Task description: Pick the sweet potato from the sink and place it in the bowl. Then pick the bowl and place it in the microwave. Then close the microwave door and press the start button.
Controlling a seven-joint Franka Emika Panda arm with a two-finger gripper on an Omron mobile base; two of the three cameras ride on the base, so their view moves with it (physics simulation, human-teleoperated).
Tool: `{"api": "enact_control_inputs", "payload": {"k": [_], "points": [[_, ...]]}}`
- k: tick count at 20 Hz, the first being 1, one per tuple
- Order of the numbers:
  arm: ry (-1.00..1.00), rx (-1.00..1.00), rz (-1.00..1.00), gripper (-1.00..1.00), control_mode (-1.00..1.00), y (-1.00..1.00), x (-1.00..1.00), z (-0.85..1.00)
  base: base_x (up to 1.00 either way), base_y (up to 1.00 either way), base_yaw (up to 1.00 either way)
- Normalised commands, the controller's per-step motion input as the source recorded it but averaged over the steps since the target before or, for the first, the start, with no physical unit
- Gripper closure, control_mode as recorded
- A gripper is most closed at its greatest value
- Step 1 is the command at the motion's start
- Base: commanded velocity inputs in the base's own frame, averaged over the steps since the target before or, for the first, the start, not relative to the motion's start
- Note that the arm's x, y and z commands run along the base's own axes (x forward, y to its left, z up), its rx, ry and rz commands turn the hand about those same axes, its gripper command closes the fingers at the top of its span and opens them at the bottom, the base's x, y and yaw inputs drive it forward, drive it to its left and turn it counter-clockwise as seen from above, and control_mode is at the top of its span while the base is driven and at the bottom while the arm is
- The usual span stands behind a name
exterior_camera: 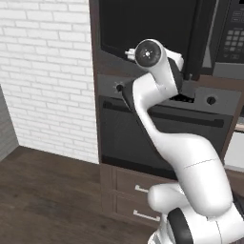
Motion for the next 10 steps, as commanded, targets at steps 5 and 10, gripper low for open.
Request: {"api": "enact_control_inputs", "payload": {"k": [5, 10], "points": [[-0.08, 0.0, -0.16, -1.0, -1.0, -0.74, 0.87, 0.05, 0.0, 0.0, 0.0], [-0.07, 0.04, -0.11, -1.0, -1.0, -0.65, 0.87, 0.02, 0.0, 0.0, 0.0]]}}
